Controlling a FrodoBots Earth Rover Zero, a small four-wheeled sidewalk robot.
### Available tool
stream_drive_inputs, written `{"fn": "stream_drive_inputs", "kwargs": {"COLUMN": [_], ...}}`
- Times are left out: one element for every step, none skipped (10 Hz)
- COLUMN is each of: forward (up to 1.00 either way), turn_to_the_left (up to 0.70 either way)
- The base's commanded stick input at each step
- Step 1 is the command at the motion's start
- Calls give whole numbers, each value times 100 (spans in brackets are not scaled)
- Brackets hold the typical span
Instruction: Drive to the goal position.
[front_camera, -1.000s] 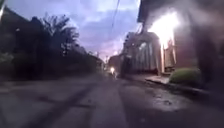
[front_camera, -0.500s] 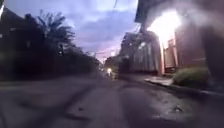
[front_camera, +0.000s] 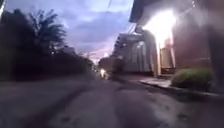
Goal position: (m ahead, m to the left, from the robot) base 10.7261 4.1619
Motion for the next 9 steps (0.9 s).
{"fn": "stream_drive_inputs", "kwargs": {"forward": [70, 70, 70, 70, 70, 70, 70, 70, 70], "turn_to_the_left": [-30, 0, 0, 0, 0, 0, 0, 0, 0]}}
